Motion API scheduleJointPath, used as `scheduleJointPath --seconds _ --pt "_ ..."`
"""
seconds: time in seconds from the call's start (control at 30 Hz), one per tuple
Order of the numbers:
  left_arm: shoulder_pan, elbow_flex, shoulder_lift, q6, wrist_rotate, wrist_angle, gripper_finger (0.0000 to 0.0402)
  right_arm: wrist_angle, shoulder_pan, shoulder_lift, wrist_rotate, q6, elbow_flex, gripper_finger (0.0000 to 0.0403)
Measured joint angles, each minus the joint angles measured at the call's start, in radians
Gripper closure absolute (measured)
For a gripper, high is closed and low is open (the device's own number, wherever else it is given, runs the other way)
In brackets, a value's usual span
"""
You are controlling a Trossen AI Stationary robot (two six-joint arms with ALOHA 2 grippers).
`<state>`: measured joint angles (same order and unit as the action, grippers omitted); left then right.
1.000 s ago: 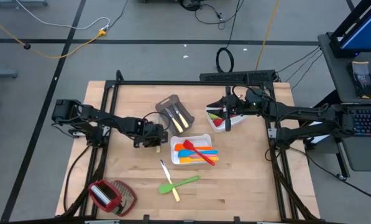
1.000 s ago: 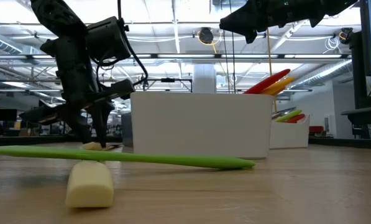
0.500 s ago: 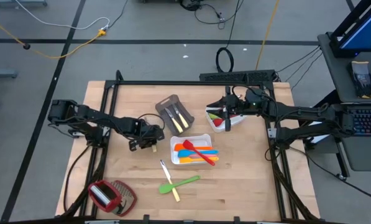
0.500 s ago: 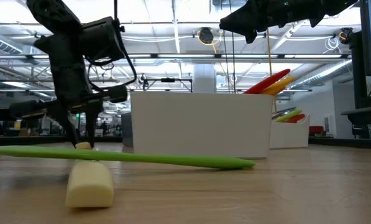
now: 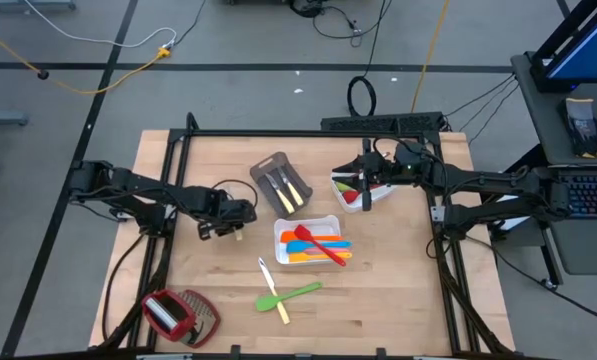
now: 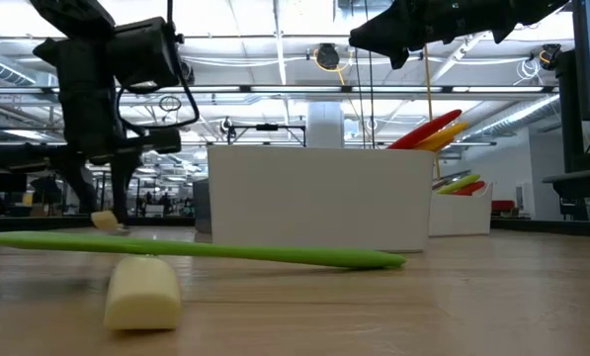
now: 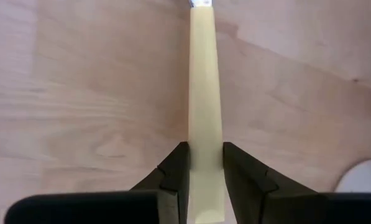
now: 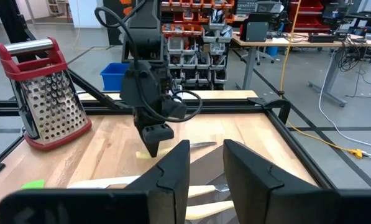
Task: Pick & Place Kitchen Items
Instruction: Put the yellow knife into the black bin
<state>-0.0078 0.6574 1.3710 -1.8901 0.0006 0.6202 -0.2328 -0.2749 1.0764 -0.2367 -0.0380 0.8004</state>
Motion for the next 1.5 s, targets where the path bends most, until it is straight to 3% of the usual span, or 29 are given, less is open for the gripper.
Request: scheduleJointPath --seconds 0.33,1.2,1.5 --pt "-0.003 0.001 0.0 0.02 0.001 0.078 0.032 0.0 0.0 0.0 0.0 0.0 0.0 0.0314" --pt "-0.023 -0.011 -0.002 0.089 0.024 0.065 0.0316 0.0 0.0 0.0 0.0 0.0 0.0 0.0314" --pt "-0.023 -0.011 -0.002 0.08 0.014 0.069 0.0234 0.0 0.0 0.0 0.0 0.0 0.0 0.0314"
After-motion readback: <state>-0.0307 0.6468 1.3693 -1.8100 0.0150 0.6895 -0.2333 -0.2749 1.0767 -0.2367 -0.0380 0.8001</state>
